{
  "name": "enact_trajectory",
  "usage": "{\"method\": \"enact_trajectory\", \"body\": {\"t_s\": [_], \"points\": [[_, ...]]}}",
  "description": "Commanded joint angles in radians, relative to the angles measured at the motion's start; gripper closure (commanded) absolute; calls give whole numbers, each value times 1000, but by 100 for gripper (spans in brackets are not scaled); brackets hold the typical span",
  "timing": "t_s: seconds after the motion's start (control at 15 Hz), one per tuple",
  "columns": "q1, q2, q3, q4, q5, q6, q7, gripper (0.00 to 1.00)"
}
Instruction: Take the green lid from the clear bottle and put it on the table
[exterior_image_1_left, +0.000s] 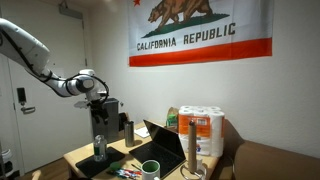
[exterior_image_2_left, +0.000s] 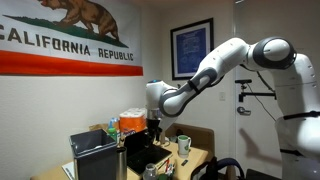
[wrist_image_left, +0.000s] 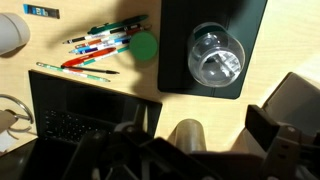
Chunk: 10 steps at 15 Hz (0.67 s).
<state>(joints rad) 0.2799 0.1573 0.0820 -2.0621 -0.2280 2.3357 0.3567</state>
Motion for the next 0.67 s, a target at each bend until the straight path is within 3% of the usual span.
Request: {"method": "enact_trajectory", "body": {"t_s": [0.0, 0.6], "points": [[-25, -19, 29, -14, 33, -24, -26, 0], [-27, 0, 32, -3, 30, -3, -16, 0]]}}
